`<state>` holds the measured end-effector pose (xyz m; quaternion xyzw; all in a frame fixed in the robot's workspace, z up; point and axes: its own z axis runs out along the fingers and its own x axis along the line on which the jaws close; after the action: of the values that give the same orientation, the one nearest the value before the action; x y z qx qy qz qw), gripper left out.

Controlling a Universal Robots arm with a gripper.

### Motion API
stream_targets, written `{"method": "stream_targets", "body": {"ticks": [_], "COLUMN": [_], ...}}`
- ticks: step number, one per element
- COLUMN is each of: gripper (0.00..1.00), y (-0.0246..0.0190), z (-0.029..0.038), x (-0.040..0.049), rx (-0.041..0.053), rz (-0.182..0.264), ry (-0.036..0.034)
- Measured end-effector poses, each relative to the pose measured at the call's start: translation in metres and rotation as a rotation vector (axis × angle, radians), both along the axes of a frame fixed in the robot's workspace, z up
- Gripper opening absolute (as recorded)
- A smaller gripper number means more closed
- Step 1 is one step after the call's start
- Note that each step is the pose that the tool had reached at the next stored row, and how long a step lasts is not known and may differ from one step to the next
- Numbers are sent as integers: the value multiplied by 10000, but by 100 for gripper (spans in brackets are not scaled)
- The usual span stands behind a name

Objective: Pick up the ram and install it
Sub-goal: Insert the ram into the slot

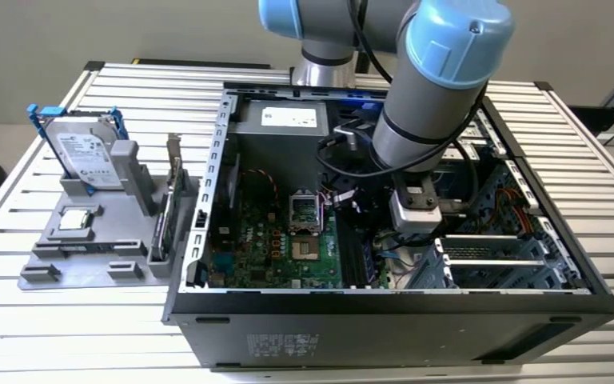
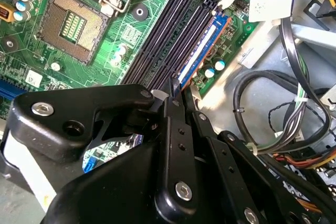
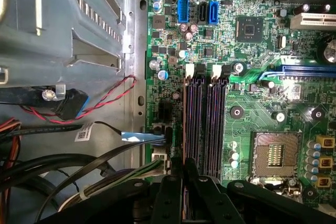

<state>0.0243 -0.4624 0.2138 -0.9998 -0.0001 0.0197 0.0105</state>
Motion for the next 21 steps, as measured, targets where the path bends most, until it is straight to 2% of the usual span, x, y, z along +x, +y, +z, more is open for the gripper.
{"method": "stream_targets", "body": {"ticks": [11,17,21], "gripper": [0,0,0], "y": [1,1,1], "z": [0,50,55], "x": [0,0,0], "rx": [3,2,3], "rz": [-2,-1,0], "ry": [3,3,3]}}
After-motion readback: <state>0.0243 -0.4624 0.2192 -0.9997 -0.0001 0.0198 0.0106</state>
